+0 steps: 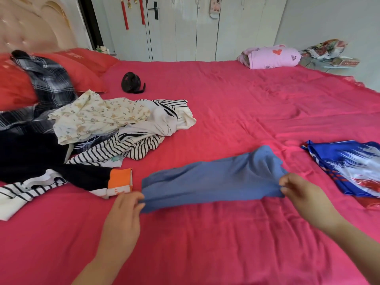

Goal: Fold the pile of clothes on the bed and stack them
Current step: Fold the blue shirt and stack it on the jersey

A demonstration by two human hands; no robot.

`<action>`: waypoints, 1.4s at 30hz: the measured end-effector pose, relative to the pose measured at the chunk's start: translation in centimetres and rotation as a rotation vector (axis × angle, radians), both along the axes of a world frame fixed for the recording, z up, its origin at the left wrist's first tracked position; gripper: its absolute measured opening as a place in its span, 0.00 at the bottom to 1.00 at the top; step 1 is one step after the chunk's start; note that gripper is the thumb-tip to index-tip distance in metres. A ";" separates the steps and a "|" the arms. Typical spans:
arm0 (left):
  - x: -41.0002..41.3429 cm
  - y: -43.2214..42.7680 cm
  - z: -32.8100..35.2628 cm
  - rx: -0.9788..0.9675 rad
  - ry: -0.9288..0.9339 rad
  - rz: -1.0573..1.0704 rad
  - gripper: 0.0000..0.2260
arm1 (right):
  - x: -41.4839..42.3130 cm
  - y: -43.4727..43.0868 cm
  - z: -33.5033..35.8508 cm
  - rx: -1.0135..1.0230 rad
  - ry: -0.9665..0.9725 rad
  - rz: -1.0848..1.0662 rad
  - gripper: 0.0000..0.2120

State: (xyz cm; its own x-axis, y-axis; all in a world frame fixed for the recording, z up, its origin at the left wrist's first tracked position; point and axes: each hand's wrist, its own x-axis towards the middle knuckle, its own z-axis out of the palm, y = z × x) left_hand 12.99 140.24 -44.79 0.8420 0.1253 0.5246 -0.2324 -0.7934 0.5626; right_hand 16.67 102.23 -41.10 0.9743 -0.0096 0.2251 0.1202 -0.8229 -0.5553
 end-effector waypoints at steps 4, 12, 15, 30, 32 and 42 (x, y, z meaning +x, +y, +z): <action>-3.1 1.8 -0.4 0.309 0.152 -0.228 0.05 | -2.1 -1.6 0.9 -0.283 0.499 0.358 0.14; 3.4 -0.2 1.2 0.222 0.313 -0.071 0.12 | 3.1 -0.5 0.4 -0.340 0.364 0.130 0.08; 7.6 -1.4 1.1 0.307 0.392 -0.078 0.17 | 6.5 -0.2 -0.5 -0.289 0.301 -0.038 0.09; 13.5 0.0 -1.2 0.376 0.503 -0.044 0.08 | 17.1 -4.3 -3.6 -0.141 0.304 -0.275 0.17; 13.1 1.0 -1.6 0.380 0.508 -0.003 0.06 | 17.1 -4.8 -3.2 -0.215 0.357 -0.283 0.14; 12.9 -0.9 -1.8 0.441 0.573 0.062 0.19 | 20.0 -2.9 -2.0 -0.268 0.362 -0.243 0.17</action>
